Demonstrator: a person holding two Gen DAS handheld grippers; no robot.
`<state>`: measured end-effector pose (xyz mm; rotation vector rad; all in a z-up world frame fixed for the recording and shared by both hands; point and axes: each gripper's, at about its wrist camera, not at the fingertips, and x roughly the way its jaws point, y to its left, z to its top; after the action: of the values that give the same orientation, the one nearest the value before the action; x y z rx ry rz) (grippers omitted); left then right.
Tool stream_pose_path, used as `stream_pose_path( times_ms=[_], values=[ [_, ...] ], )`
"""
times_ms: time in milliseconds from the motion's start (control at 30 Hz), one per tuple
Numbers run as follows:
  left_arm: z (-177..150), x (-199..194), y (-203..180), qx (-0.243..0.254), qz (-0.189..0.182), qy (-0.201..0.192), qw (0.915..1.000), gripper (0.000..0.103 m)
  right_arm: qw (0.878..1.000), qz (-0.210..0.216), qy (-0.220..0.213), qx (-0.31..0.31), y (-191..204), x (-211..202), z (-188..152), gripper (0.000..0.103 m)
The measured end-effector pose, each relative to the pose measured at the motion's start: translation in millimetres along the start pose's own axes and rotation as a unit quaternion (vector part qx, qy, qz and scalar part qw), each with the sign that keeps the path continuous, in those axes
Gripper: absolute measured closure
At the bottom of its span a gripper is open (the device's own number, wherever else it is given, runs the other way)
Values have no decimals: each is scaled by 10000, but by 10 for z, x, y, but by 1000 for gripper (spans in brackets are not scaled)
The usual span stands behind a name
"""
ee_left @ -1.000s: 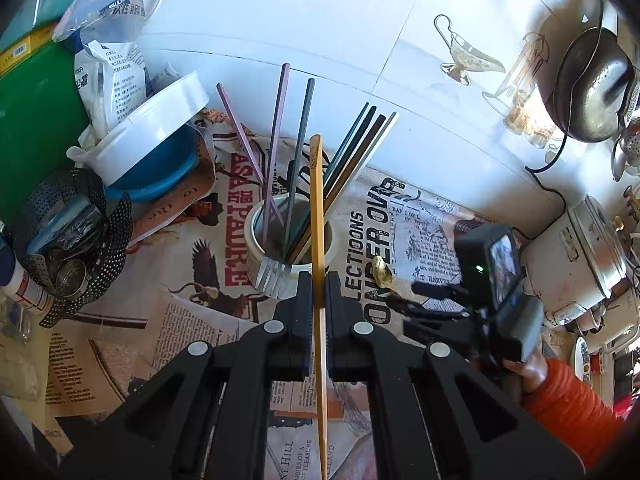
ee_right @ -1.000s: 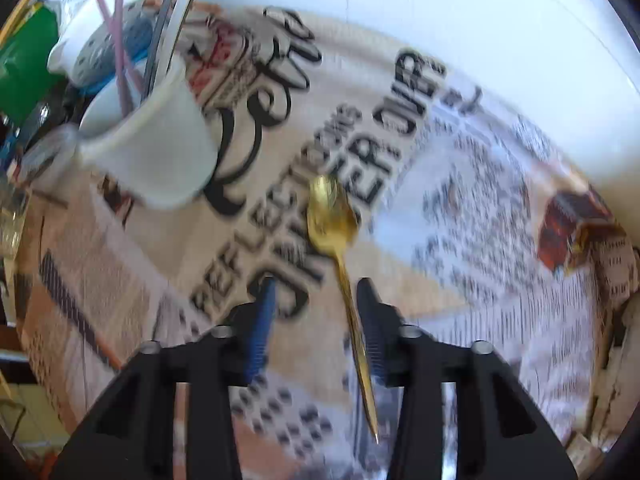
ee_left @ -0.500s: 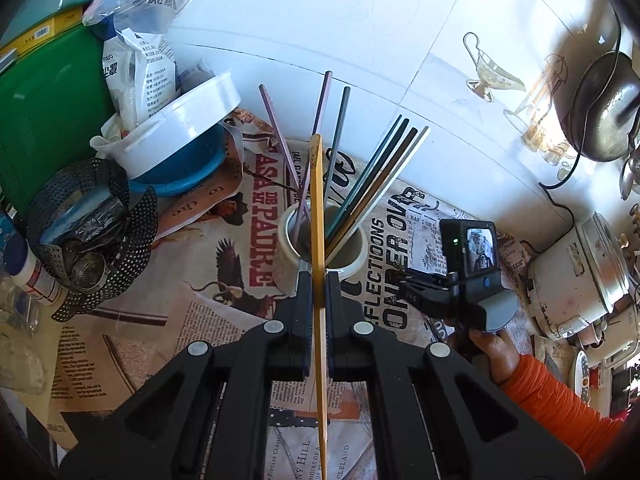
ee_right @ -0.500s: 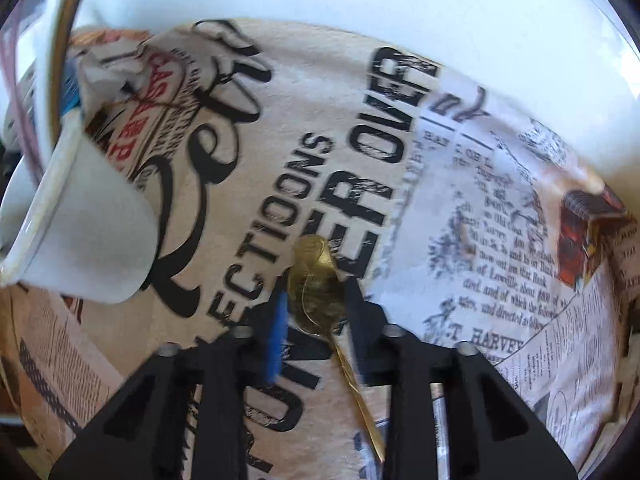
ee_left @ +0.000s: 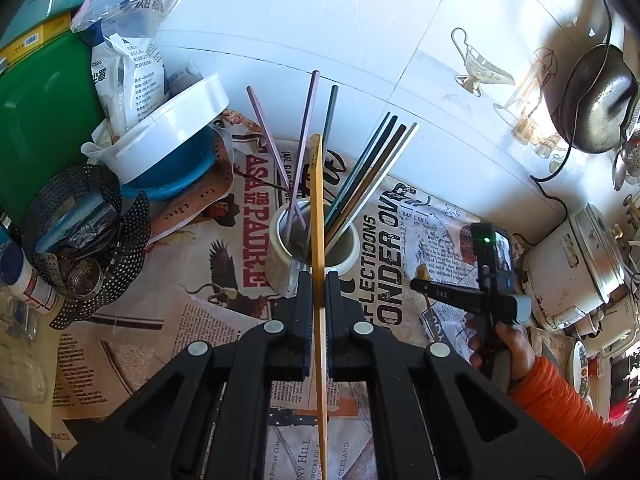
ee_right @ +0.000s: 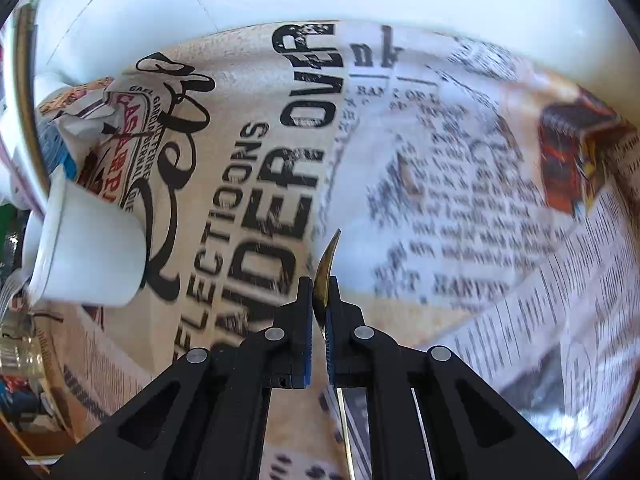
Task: Organize utensils
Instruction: 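Carry the yellow chopstick and gold spoon over the white cup with both tools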
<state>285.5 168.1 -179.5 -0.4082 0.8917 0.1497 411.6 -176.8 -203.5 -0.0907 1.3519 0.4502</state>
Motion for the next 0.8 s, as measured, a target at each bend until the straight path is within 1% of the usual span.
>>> stream_pose_path(
  times_ms=[33, 100, 167, 267, 333, 433, 467, 567, 600, 633, 733, 800],
  values=[
    [-1, 1, -17, 16, -11, 4, 10000, 100, 10000, 30, -32, 32, -63, -95, -71, 98],
    [0, 2, -57, 54, -38, 9, 10000, 100, 9999, 105, -98, 72, -90, -149, -100, 98],
    [7, 4, -103, 99, -65, -2, 9999, 100, 9996, 171, -212, 79, -163, -326, -202, 98],
    [38, -8, -169, 176, -71, -74, 9998, 100, 9981, 325, -514, 81, -223, -677, -293, 98],
    [72, -33, -204, 210, -96, -145, 9996, 100, 9958, 446, -798, 39, -212, -947, -327, 98],
    [145, -90, -243, 276, -77, -311, 9991, 100, 9911, 613, -1181, -35, -36, -1172, -268, 98],
    [173, -109, -251, 299, -99, -490, 9983, 100, 9891, 699, -1294, -47, 58, -1177, -211, 98],
    [279, -175, -252, 349, -33, -710, 9969, 100, 9827, 852, -1636, -161, 252, -1367, -124, 98],
    [327, -196, -240, 350, 1, -797, 9962, 100, 9808, 877, -1733, -200, 401, -1310, -49, 98],
    [371, -213, -228, 338, 30, -879, 9956, 100, 9778, 938, -1854, -253, 466, -1369, -17, 98],
    [539, -228, -176, 288, 132, -1152, 9928, 100, 9724, 1068, -2050, -312, 748, -1317, 121, 98],
    [645, -230, -143, 258, 220, -1341, 9904, 100, 9696, 1119, -2149, -353, 961, -1205, 229, 98]
  ],
)
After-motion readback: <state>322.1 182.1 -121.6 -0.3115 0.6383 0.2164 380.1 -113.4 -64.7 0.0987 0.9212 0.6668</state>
